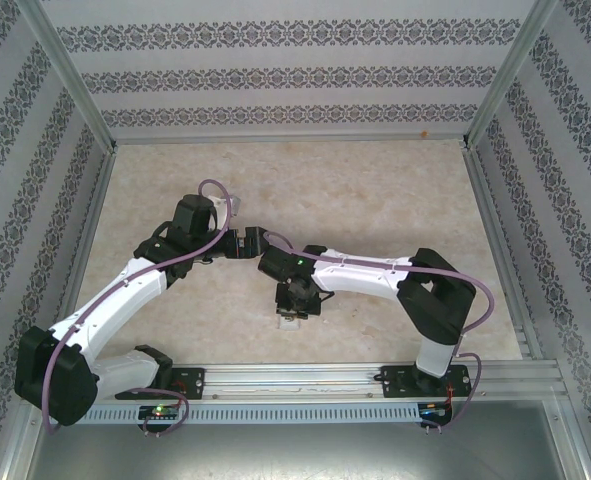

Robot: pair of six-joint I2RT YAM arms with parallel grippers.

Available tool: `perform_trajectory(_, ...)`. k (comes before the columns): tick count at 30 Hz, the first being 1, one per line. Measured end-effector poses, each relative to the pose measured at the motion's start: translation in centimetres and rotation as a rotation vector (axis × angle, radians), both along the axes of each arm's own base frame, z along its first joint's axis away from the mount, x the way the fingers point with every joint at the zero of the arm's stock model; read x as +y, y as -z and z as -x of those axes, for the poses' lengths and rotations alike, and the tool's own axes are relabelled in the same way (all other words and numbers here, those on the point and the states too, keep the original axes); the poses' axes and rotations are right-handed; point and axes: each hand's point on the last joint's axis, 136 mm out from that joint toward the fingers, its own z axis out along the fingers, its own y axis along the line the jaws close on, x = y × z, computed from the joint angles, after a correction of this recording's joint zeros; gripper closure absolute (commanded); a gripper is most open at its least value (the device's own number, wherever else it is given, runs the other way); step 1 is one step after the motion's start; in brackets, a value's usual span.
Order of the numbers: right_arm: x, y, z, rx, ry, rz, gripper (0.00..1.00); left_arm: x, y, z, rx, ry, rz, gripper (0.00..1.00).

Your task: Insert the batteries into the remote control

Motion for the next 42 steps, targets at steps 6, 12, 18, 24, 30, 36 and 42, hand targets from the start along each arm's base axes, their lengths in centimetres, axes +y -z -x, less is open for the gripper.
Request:
perform_trajectory(6, -0.1, 0.1, 0.0, 0.005, -0.015, 0.018, 0.89, 0.2, 0.0, -0.2, -0.002, -0.011, -0.006, 0.0)
perform_trajectory(12, 0.0, 0.2, -0.2, 0.004, -0.044, 0.057, 0.91, 0.9, 0.1, -0.6, -0.006, -0.043, -0.016, 0.0)
perform_trajectory(18, 0.0, 0.3, -0.3, -0.024, -0.085, 0.094, 0.93, 1.2, 0.0, -1.0, -0.015, -0.065, -0.021, 0.0)
perform_trajectory(24, -0.4, 0.9, -0.9, -0.054, -0.102, 0.136, 0.88, 1.5, 0.1, -1.3, -0.013, -0.081, -0.017, 0.0)
perform_trajectory(30, -0.4, 0.5, -1.0, -0.069, -0.125, 0.149, 0.86, 1.0, -0.3, -1.3, -0.022, -0.069, 0.007, 0.0)
perform_trajectory(36, -1.5, -2.2, -2.4, -0.164, -0.143, 0.165, 0.69, 0.6, -1.1, -1.6, -0.046, -0.064, 0.038, 0.0)
perform_trajectory(42, -7.3, -7.3, -8.9, -0.328, -0.107, 0.113, 0.46, -0.1, -1.0, -1.0, -0.039, -0.024, 0.043, 0.0)
